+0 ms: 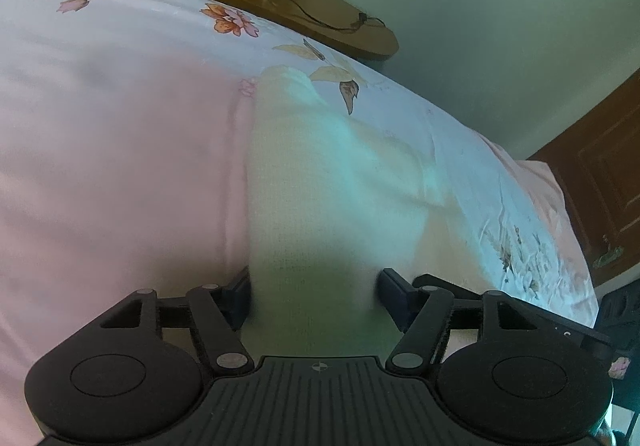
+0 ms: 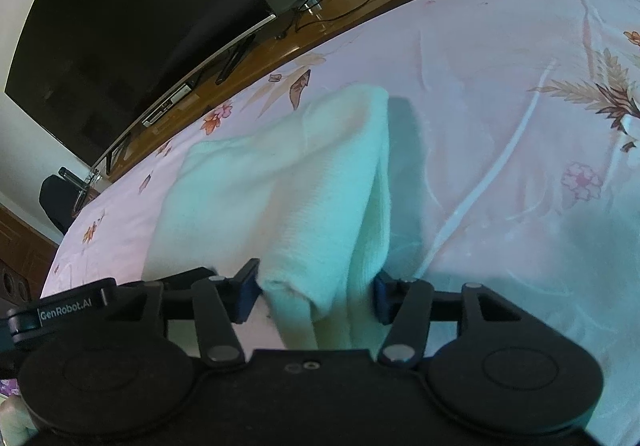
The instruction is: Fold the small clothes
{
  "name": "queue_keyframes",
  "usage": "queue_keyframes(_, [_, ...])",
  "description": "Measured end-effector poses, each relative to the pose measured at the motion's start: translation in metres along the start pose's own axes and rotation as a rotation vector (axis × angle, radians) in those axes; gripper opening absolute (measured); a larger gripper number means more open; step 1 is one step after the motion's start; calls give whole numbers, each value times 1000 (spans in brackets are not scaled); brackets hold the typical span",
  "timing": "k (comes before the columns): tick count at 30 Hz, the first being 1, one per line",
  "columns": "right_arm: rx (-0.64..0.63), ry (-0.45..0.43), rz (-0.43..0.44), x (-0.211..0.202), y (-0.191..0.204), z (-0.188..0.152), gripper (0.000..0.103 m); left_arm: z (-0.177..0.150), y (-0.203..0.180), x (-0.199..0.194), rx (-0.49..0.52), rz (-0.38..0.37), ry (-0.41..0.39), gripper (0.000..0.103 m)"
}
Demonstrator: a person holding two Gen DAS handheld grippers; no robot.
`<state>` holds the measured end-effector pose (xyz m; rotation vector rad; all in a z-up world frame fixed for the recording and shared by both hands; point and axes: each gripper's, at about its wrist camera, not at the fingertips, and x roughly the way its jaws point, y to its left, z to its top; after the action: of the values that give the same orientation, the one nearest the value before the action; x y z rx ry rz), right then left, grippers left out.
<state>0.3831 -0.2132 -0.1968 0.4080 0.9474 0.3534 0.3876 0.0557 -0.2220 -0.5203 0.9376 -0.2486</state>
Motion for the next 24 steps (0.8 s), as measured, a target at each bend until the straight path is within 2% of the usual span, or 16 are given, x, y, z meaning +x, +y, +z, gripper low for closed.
queue_keyframes(6, [-8,9,13,0,-3,0,55,-2,-2,-1,44,-8,-12,71])
queue_keyframes(12, [-13,0,7,-2,-3,0,50,-3,-12,0,50,43,-17,71])
queue_keyframes(15, [-1,-20,12,-4,-3,-4,46,-4,-14,-1,61,61,-23,65])
queue_keyframes(19, [-33,-27,9,-5,3,-4,39,-6,-17,-6,80,70,-38,50])
queue_keyframes(24, [-73,-50,1,-8,14,-4,34,-6,-23,-14,120,80,-69,40])
